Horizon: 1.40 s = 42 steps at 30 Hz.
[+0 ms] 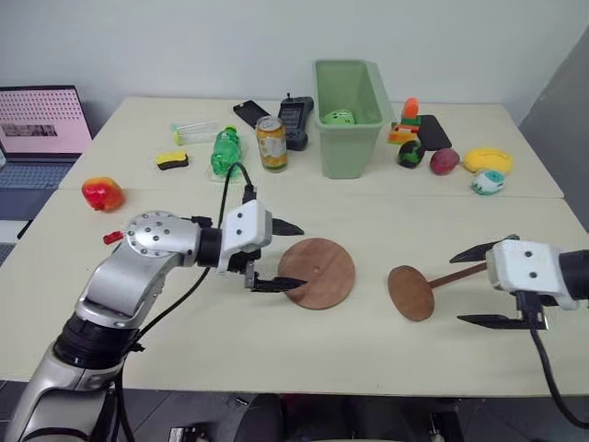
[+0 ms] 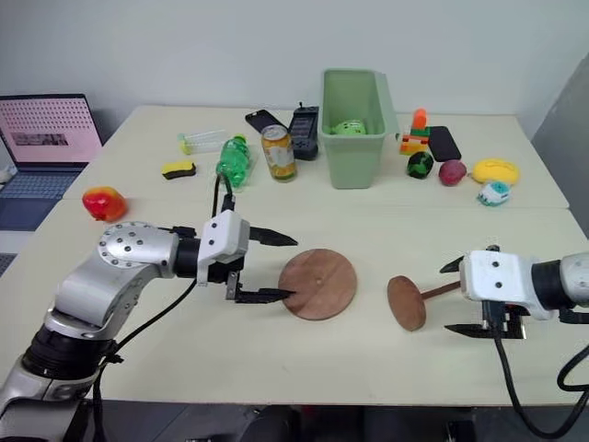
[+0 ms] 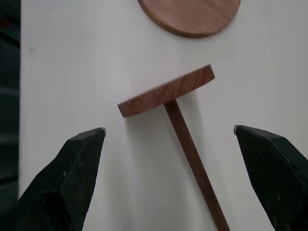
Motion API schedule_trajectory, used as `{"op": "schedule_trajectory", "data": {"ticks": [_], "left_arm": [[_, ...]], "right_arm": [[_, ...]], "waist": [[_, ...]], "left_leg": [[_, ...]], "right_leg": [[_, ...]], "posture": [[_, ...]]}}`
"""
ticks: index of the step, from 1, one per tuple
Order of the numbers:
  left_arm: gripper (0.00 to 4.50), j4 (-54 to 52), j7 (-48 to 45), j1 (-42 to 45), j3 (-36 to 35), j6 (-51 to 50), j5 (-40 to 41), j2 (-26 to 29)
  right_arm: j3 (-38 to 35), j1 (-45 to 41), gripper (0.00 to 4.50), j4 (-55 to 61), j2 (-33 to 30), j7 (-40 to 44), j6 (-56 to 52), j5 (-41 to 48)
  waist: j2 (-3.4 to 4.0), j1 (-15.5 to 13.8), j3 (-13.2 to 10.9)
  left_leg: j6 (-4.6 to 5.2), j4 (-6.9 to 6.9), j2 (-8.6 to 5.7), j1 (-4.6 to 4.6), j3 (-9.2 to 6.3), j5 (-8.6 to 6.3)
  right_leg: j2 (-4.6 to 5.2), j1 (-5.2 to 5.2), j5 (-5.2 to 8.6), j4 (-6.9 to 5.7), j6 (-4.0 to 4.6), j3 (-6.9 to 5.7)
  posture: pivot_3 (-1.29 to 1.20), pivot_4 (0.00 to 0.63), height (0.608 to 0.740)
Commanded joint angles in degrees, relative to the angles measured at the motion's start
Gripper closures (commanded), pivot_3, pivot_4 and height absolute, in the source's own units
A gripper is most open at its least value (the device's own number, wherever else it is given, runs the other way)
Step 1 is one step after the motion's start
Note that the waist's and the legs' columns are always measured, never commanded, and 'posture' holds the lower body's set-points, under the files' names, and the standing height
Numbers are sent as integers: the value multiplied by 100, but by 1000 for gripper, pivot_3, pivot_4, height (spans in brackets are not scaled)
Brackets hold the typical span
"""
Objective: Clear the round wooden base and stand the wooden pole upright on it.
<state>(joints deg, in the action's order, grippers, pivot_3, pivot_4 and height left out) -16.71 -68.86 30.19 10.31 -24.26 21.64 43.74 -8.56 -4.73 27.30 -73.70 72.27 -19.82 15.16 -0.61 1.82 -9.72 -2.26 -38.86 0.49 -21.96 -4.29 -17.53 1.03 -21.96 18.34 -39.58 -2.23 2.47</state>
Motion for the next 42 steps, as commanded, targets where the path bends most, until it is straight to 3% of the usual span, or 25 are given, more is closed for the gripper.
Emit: {"op": "schedule_trajectory", "data": {"ticks": [1, 10, 20, 32, 38, 42], "left_arm": [[12, -213, -114, 127, 104, 132, 28, -84], [12, -430, 61, -101, 146, 168, -136, -93], [0, -489, 161, -179, 162, 190, -228, -146], [0, -459, 222, -230, 242, 276, -357, -196], [0, -382, 301, -267, 91, 257, -379, -152], [0, -178, 443, -324, -307, 189, -352, 43]], "right_arm": [[912, -638, 0, -636, 92, 193, 744, -715], [2484, -2146, 0, -2145, 812, 821, 1800, -1843], [2994, -2984, 1813, -2916, 1137, 1562, 2439, -2195], [3201, -3119, 4259, -2984, 1138, 1671, 2768, -2444], [2869, -3244, 4264, -2827, 1059, 1628, 2712, -2152], [2290, -3482, 4264, -2364, 1069, 1546, 1777, -1393]], "waist": [[0, -1, 0], [1, -3, -3], [2, -11, -4], [2, -13, -3], [2, -13, -4], [6, -5, -6]], "left_leg": [[0, 0, 0, 0, 0, 0], [-2, -1, -1, -2, -5, 1], [-3, -4, -2, -2, -9, 1], [-2, -4, -3, -2, -8, 1], [-2, -5, -3, -2, -8, 1], [-2, -5, -2, -3, -7, 1]], "right_leg": [[0, 0, 0, 1, 0, 0], [4, -2, 0, 6, 0, 2], [10, -2, 0, 4, 0, 0], [12, -3, 0, 4, 0, 0], [14, -3, 0, 3, 0, 1], [16, -6, 0, -1, 0, 3]], "posture": [[0, 150, 740], [0, 150, 740], [0, 150, 740], [0, 150, 740], [0, 150, 740], [0, 150, 740]]}}
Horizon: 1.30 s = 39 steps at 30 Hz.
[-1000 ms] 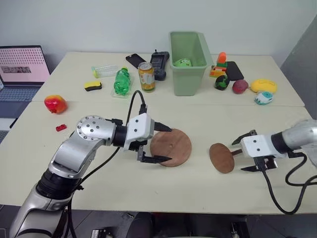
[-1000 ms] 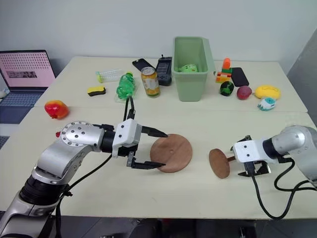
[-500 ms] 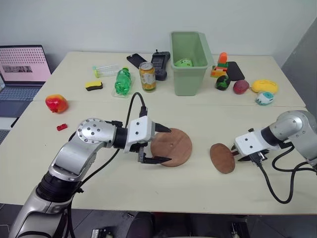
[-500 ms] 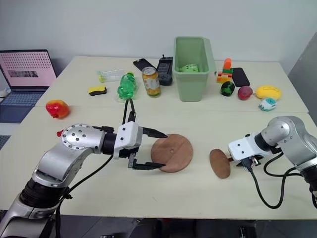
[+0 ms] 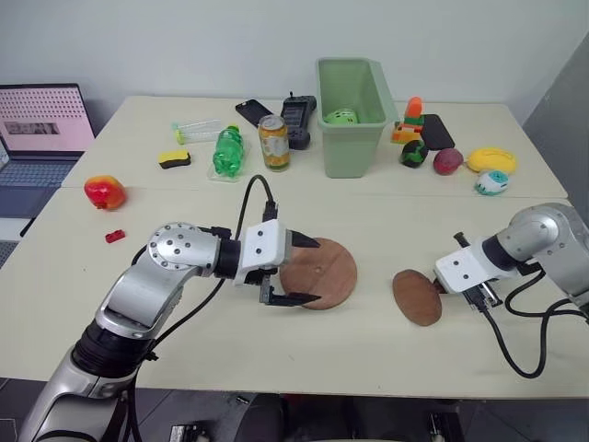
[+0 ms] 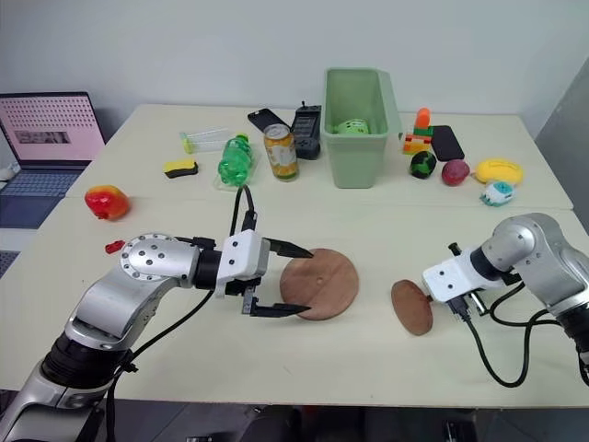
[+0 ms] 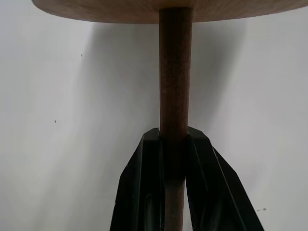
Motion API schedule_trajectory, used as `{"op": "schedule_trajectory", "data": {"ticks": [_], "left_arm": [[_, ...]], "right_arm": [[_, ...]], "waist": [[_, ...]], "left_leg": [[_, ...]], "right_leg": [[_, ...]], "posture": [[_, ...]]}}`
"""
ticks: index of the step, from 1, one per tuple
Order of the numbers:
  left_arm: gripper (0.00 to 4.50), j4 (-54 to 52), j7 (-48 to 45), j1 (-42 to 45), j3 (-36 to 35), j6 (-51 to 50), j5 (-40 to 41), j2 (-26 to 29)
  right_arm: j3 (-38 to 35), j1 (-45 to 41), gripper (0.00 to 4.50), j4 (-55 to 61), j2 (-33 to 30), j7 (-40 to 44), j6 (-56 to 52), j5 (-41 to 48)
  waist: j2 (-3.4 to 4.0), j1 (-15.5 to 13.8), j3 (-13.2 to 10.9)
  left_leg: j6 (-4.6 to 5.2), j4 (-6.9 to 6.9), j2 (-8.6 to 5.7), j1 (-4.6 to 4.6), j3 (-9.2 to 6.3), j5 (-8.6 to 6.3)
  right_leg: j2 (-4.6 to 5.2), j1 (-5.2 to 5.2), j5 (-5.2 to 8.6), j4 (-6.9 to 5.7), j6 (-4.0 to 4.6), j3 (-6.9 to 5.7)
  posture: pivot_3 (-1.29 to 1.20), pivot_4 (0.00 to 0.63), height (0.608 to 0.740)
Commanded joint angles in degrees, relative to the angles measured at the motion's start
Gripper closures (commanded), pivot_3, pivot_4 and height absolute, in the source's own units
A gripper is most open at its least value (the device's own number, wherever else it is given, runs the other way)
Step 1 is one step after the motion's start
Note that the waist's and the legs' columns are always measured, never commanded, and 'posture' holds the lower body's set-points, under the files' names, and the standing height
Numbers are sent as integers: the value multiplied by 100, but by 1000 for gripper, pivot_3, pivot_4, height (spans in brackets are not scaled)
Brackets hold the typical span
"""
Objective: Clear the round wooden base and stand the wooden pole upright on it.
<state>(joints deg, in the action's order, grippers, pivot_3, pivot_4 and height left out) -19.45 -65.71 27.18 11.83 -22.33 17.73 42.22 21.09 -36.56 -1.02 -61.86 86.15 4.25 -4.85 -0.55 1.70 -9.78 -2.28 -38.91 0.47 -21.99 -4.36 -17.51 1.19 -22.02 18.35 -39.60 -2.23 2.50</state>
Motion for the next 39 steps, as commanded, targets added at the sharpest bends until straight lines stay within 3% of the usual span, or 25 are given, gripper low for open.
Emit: {"op": "schedule_trajectory", "data": {"ticks": [1, 8, 13, 16, 21, 28, 39], "left_arm": [[0, 153, 136, -48, -547, 0, 29, 266], [0, 605, 273, -208, -1140, 86, -38, 720], [0, 645, 291, -421, -1365, 39, 55, 813], [0, 561, 236, -630, -1485, -50, 155, 876], [0, 591, 210, -716, -1537, -41, 152, 945], [0, 479, 43, -820, -1335, 26, 43, 1030], [0, 488, -116, -786, -1011, 296, -218, 1046]], "right_arm": [[-827, -312, 4264, 577, -96, 89, -932, 796], [-2257, -219, 4264, 1748, 633, -1147, -3876, 2708], [-3155, -101, 4265, 2647, 2206, -3084, -5062, 3842], [-3216, 21, 4265, 3173, 3005, -4044, -5128, 4031], [-3123, 194, 4265, 3539, 3806, -4918, -4888, 4120], [-2296, 884, 4265, 3815, 4294, -5088, -4153, 3845], [-1576, 940, 4265, 3163, 4778, -5235, -3375, 3412]], "waist": [[0, 10, 0], [0, -3, 0], [0, -3, 0], [1, 3, 0], [2, -2, -1], [3, 16, -1], [4, 24, -2]], "left_leg": [[0, 0, 2, 0, 0, 0], [1, 3, 9, -1, -8, -1], [1, 2, 9, -5, -9, -1], [1, 3, 2, -13, -4, 0], [0, 2, 5, -15, -8, 0], [1, 3, 6, -13, -6, 0], [0, 4, 7, -8, -5, 0]], "right_leg": [[2, -3, 0, -3, 0, 2], [3, -3, 0, -6, 1, -6], [2, -5, 0, -13, 1, -7], [2, -21, 1, -23, 1, -1], [1, -25, 1, -29, 1, -6], [-5, -26, 1, -31, 1, -5], [-13, -26, 1, -34, 1, -4]], "posture": [[0, 150, 740], [0, 150, 740], [0, 150, 740], [0, 150, 740], [0, 150, 740], [0, 150, 740], [0, 150, 740]]}}
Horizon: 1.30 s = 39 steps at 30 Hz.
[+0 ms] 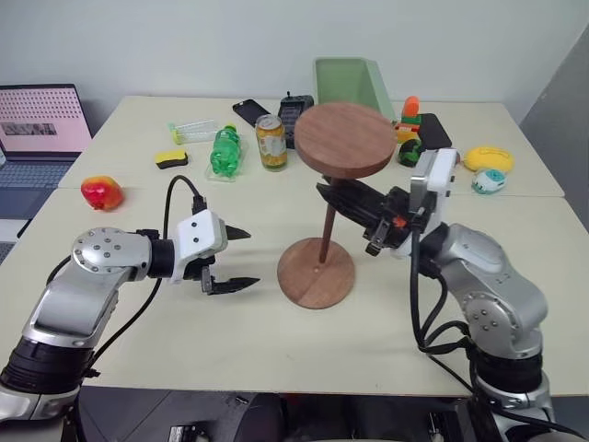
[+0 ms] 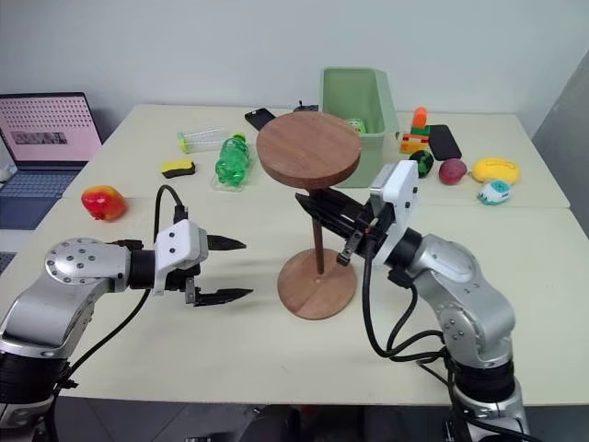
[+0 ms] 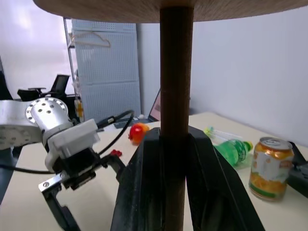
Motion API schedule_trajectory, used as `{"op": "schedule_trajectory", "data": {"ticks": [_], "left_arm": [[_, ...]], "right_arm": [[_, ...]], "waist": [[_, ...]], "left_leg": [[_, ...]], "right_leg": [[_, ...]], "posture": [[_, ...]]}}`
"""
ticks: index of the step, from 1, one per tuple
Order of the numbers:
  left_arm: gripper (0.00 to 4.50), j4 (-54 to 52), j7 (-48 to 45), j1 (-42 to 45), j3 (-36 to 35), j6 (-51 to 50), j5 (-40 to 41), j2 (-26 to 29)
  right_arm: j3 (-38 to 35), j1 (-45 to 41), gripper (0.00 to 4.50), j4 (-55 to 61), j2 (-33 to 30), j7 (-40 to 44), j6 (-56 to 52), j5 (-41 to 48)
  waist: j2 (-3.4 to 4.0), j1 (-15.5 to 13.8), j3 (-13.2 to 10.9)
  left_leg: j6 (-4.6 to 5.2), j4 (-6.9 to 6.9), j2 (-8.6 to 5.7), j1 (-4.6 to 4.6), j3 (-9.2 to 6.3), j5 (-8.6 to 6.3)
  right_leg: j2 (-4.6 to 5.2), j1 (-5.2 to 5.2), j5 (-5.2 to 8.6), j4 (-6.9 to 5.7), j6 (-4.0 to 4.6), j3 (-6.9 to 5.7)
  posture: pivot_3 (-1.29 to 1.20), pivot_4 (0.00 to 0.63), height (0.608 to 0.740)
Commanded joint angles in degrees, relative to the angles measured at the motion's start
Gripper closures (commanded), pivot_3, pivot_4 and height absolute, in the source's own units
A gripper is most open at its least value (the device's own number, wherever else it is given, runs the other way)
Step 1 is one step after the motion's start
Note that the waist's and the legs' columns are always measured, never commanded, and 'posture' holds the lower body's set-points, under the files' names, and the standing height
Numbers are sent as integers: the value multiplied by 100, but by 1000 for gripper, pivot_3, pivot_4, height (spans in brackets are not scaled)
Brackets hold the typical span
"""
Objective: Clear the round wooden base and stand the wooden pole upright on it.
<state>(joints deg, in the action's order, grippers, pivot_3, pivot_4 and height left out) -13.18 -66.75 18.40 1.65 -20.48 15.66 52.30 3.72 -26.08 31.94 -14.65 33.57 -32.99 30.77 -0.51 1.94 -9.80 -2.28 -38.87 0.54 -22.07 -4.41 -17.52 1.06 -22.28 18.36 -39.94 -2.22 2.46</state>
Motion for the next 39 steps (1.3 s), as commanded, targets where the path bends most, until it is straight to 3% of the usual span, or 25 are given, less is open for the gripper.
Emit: {"op": "schedule_trajectory", "data": {"ticks": [1, 39], "left_arm": [[0, -147, -15, 96, 19, 110, -14, 29], [0, 18, 18, 99, 105, 358, -122, -51]], "right_arm": [[197, -95, 4265, -195, 66, 42, 372, -165], [579, 209, 4265, -887, -168, 417, 1093, -582]], "waist": [[0, -1, 0], [0, -5, 0]], "left_leg": [[0, 0, -2, 0, 0, 0], [0, 0, 0, 0, -1, 0]], "right_leg": [[0, 0, 0, 0, 0, 1], [0, 0, 0, 1, 0, 0]], "posture": [[0, 150, 740], [0, 150, 740]]}}
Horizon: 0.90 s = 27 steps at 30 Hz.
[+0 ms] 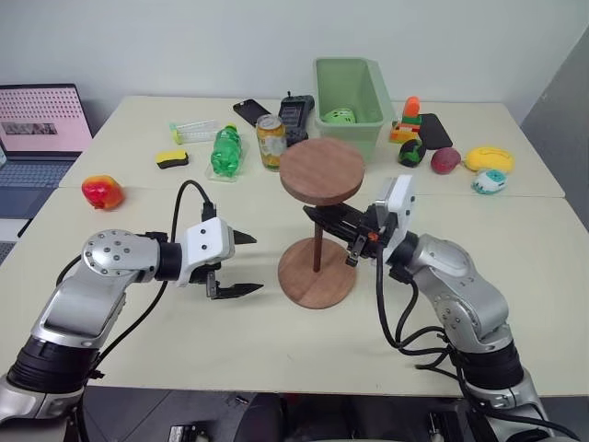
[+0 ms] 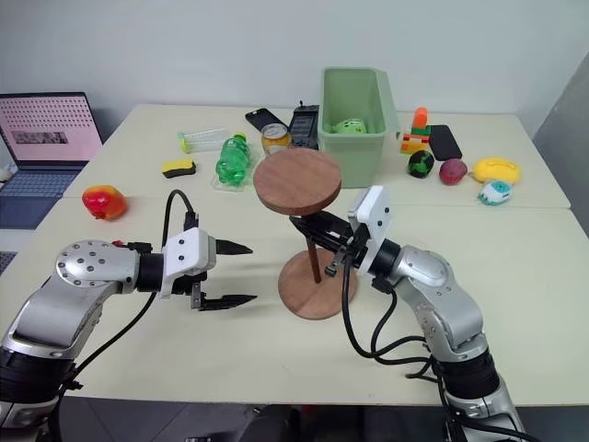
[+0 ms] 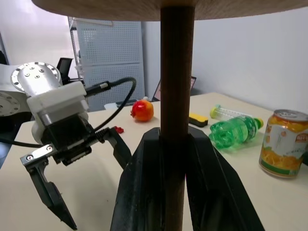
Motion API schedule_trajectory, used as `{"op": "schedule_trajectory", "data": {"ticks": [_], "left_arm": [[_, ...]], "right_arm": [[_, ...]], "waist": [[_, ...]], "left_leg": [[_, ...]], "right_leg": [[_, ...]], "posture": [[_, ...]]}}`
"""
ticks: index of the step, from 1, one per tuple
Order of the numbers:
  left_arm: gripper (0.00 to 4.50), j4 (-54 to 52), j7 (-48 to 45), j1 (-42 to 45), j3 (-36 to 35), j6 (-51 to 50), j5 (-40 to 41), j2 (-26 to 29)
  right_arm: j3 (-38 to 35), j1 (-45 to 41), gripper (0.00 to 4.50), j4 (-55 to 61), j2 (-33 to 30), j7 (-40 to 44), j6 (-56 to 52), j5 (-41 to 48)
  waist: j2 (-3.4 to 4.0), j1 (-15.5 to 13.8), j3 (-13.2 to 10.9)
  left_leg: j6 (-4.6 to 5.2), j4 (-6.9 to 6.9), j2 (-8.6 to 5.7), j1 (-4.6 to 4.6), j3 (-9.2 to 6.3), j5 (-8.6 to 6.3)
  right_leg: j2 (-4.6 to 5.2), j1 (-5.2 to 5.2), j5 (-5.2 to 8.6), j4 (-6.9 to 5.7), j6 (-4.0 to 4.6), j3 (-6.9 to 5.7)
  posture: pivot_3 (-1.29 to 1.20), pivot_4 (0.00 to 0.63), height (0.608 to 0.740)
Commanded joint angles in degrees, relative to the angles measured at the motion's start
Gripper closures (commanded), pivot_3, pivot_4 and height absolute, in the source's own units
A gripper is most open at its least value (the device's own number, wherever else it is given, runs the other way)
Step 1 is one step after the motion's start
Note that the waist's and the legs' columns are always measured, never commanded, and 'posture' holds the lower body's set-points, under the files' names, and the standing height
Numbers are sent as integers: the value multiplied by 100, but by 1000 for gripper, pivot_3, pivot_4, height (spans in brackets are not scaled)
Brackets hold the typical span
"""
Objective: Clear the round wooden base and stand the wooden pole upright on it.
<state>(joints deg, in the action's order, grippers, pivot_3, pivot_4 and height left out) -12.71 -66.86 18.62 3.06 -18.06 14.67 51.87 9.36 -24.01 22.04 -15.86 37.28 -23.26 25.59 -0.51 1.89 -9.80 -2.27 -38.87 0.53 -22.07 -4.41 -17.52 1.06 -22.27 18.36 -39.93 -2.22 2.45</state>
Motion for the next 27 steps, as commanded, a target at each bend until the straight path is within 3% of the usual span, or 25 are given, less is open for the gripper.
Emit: {"op": "schedule_trajectory", "data": {"ticks": [1, 21, 23, 27], "left_arm": [[0, -27, 30, 80, -35, 114, -22, -12], [0, -36, 84, 95, -30, 100, -53, -67], [0, -34, 90, 99, -29, 105, -55, -75], [0, -67, 100, 104, -30, 89, -44, -86]], "right_arm": [[27, 7, 4265, 103, -51, 56, 116, -66], [369, 114, 4265, 78, -377, -91, -406, -319], [349, 72, 3558, 133, -382, -96, -480, -251], [339, 13, 2675, 230, -430, -62, -592, -186]], "waist": [[0, 0, 0], [-2, -3, 6], [-2, -3, 7], [0, -1, 4]], "left_leg": [[0, 0, 0, 0, 0, 0], [0, 0, 0, 13, 0, 0], [0, 0, 0, 14, -1, 0], [0, 0, -1, 6, 2, 0]], "right_leg": [[0, 0, 0, 0, 0, 0], [0, 12, 0, 0, 0, 1], [0, 13, 0, 0, 0, 0], [0, 3, 0, -2, 0, 3]], "posture": [[0, 150, 740], [0, 150, 740], [0, 150, 740], [0, 150, 740]]}}
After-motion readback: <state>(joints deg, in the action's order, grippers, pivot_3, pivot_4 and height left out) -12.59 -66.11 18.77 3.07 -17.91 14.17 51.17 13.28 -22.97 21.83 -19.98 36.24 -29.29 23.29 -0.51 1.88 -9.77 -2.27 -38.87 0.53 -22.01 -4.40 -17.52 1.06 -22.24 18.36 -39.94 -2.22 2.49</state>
